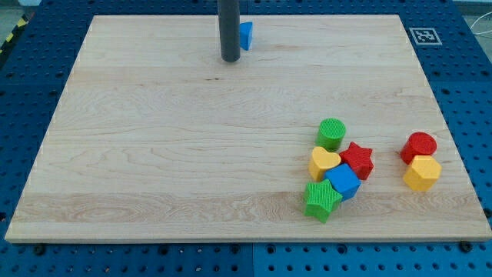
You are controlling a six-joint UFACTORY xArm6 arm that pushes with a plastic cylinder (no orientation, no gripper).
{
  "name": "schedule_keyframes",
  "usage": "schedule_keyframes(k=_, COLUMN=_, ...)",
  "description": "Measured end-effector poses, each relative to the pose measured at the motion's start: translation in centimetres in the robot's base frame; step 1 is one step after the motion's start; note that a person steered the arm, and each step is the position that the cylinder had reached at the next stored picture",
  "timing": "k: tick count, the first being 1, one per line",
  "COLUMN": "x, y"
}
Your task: Point at the green star
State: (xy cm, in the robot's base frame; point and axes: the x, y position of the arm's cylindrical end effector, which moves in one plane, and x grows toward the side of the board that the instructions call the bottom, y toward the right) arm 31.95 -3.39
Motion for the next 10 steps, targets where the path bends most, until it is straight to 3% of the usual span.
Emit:
schedule_keyframes(k=2, x=1.1, y=-0.2)
schedule_keyframes(k=8, x=27.3, y=1.4)
schedule_keyframes(k=9, x=29.9, y=2.6)
schedule_keyframes(k=10, x=29.9, y=2.6)
